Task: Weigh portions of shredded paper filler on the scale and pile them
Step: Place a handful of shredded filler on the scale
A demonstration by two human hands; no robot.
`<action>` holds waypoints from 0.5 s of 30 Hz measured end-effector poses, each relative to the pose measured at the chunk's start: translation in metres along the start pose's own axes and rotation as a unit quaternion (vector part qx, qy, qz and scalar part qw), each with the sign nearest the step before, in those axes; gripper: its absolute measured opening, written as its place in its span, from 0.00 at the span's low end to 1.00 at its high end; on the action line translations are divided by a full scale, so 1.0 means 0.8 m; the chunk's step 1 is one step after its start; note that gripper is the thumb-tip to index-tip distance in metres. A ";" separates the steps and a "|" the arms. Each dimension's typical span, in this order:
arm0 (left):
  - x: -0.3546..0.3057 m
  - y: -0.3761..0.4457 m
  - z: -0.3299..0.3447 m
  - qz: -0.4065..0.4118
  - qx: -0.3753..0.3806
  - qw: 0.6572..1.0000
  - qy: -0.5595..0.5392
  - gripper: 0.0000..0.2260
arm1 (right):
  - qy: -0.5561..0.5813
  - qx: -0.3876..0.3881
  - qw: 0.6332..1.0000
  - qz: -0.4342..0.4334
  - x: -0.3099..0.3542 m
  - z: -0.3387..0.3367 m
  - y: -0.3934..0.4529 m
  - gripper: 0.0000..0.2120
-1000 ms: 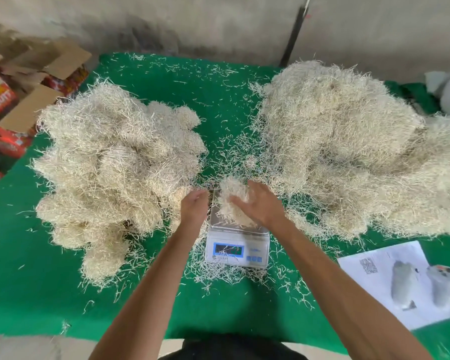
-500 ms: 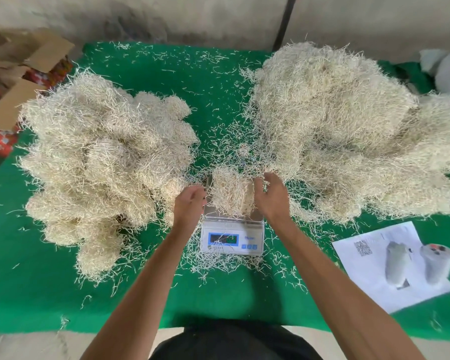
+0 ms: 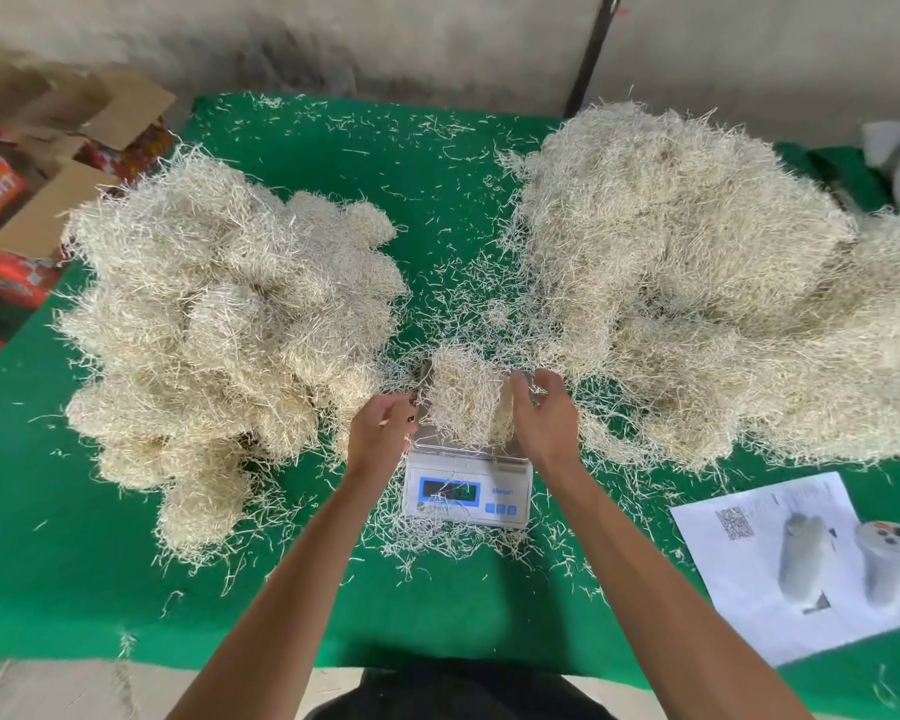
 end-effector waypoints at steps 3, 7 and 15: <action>0.005 0.000 -0.002 -0.003 -0.003 1.000 0.004 0.09 | -0.009 -0.020 1.000 -0.011 0.001 -0.001 0.003 0.30; 0.011 -0.003 -0.009 -0.002 -0.016 1.000 0.009 0.07 | -0.027 -0.004 1.000 -0.012 -0.001 0.007 0.009 0.38; 0.043 -0.020 0.000 -0.168 0.030 0.973 -0.153 0.13 | -0.240 0.115 0.961 -0.080 0.039 0.082 0.028 0.39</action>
Point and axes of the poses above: each hand's wrist, its own y-axis towards the middle knuckle, its own z-axis out of the palm, x = y × z, the point moved 10 cm from there along y, towards the middle knuckle, and after that the axes turned 4 degrees about -z, right-handed, at the moved point
